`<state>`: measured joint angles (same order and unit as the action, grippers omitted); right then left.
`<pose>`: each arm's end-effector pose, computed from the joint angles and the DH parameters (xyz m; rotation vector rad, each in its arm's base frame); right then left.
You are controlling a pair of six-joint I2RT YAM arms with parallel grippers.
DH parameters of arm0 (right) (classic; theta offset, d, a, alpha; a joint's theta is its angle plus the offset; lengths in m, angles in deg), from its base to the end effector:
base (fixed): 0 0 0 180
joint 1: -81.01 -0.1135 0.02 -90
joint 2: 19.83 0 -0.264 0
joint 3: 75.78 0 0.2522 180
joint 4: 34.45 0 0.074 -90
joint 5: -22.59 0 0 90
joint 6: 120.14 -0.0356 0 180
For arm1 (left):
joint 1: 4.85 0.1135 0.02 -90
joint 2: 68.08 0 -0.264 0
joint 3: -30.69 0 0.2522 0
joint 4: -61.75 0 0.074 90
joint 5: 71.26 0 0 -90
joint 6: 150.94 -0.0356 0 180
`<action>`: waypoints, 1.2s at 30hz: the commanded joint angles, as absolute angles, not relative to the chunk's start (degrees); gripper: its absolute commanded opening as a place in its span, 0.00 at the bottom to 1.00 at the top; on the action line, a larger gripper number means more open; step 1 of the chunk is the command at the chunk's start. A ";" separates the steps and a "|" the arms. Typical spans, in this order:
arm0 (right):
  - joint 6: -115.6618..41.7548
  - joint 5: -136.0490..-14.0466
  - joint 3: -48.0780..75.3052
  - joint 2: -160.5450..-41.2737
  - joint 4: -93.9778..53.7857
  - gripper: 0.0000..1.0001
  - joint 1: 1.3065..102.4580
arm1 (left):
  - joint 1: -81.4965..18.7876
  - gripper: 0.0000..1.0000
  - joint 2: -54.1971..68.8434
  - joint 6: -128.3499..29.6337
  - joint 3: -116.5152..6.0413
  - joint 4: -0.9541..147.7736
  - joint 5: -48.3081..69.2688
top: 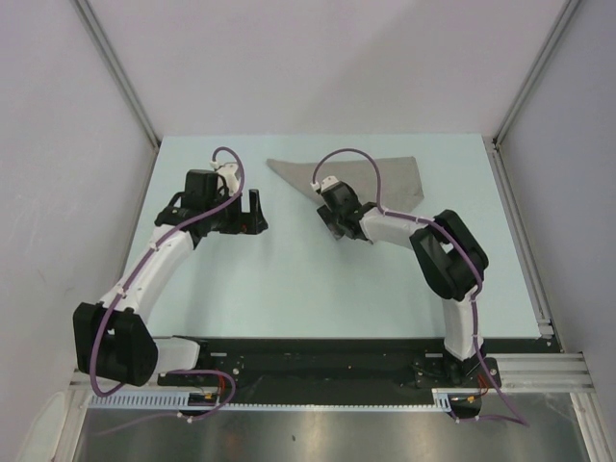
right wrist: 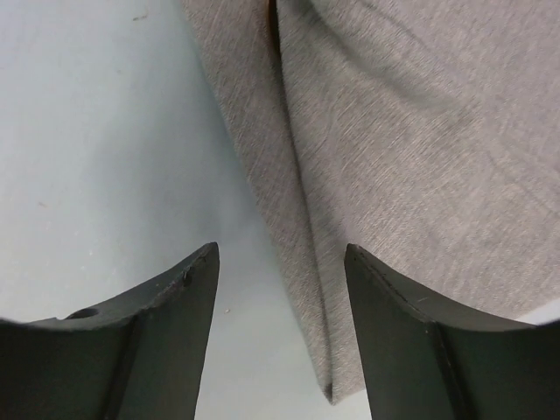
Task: Fold the napkin, place the utensils inside, and roll it up
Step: Fold the napkin
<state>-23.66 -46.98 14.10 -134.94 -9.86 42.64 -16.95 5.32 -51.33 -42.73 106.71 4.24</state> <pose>0.3444 0.2568 0.1630 -0.7598 2.2508 -0.1725 0.2656 -0.0661 0.2900 0.1767 2.3686 -0.4816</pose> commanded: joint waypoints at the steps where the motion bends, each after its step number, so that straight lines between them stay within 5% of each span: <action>1: -18.98 -43.59 16.38 -136.37 -13.39 0.63 42.51 | -17.34 1.00 5.48 -51.27 -42.48 106.01 4.68; 6: -17.57 -44.90 16.90 -137.86 -14.36 0.58 42.60 | -17.34 1.00 5.48 -51.27 -42.39 106.01 4.50; 28: -16.87 -49.83 20.95 -142.61 -9.09 0.00 44.36 | -17.42 1.00 5.57 -51.09 -42.48 105.92 3.98; 36: -20.73 -51.15 19.54 -139.54 -4.26 0.00 42.08 | -18.39 1.00 5.22 -50.22 -41.96 104.96 4.15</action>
<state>-17.01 -48.82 19.89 -140.71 -10.30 43.71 -17.37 5.54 -51.31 -42.73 106.69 4.59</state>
